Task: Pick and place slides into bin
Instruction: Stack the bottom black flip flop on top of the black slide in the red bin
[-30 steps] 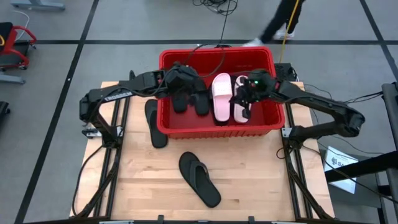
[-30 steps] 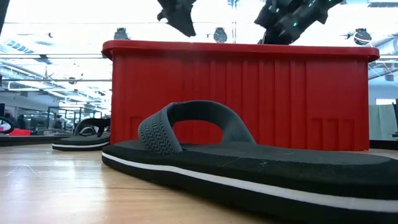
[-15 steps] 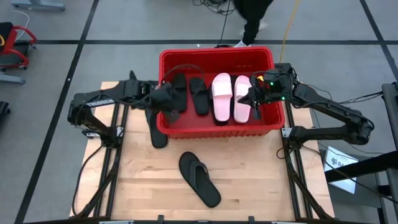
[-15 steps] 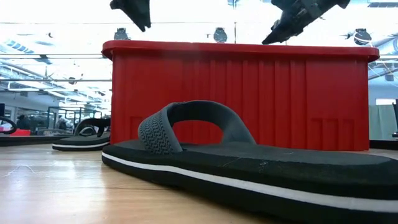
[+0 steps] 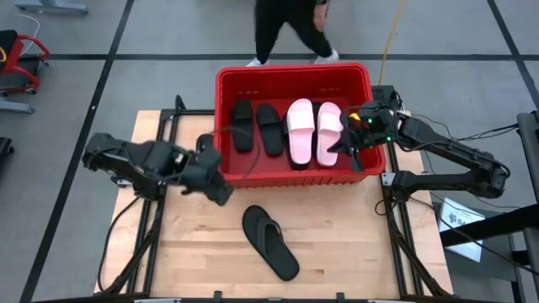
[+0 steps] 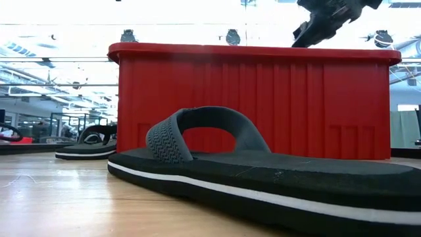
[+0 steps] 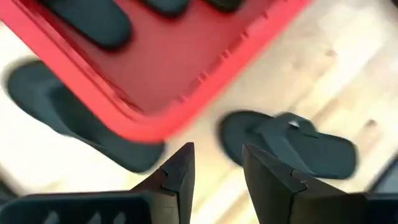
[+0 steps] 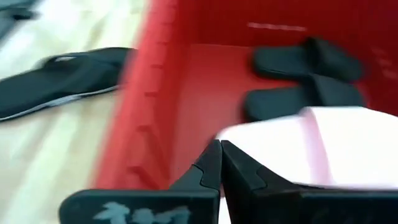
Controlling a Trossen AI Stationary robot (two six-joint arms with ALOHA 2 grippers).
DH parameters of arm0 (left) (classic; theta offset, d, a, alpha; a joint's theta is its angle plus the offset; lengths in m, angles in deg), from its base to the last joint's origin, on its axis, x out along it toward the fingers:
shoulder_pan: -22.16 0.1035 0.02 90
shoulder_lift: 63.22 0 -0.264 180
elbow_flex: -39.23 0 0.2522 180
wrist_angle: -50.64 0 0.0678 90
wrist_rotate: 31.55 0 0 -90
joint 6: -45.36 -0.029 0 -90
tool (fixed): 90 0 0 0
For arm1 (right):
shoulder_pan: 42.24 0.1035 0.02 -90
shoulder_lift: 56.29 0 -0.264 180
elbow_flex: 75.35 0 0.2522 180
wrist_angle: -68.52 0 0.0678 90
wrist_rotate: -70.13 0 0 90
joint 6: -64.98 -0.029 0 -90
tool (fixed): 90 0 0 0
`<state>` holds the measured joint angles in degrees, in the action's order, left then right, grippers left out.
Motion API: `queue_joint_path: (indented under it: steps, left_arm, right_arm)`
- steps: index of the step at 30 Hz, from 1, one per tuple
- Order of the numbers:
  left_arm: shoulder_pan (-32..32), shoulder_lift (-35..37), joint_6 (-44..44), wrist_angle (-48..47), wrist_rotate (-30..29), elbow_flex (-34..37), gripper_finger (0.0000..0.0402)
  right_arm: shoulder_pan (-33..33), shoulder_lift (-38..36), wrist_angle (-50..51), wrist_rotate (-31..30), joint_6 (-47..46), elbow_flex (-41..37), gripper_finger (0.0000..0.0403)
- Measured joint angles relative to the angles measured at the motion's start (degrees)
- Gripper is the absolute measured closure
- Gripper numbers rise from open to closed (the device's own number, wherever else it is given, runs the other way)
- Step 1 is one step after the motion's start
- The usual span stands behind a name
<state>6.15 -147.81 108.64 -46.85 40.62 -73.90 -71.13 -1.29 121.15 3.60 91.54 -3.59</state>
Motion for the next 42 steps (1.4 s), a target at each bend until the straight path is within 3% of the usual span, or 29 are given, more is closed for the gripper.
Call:
queue_joint_path:
  steps: [3,8,17,30,34,42]
  left_arm:
    - [-4.1,-0.1,5.8,5.6,0.0,2.6,0.0273]
    - [-9.4,-0.2,12.4,23.8,2.8,11.2,0.0273]
    - [-14.0,-0.1,15.0,51.3,2.9,28.3,0.0273]
    - [-15.9,-0.9,10.4,79.4,1.2,50.2,0.0273]
    - [-15.1,-3.2,6.4,83.6,-0.4,53.2,0.0273]
    - [-11.3,-10.6,1.2,92.3,3.2,54.4,0.0273]
  right_arm:
    - [2.9,-1.0,0.8,2.3,1.2,0.0,0.0403]
    - [7.5,-3.2,1.3,2.0,1.6,0.0,0.0403]
    - [13.0,-6.4,2.0,2.1,1.3,0.0,0.0403]
    - [17.5,-6.5,2.2,2.1,-0.3,0.0,0.0403]
    - [17.9,-6.5,1.4,2.1,-0.3,0.0,0.0403]
    - [17.9,-6.5,-1.0,2.1,-0.2,0.0,0.0403]
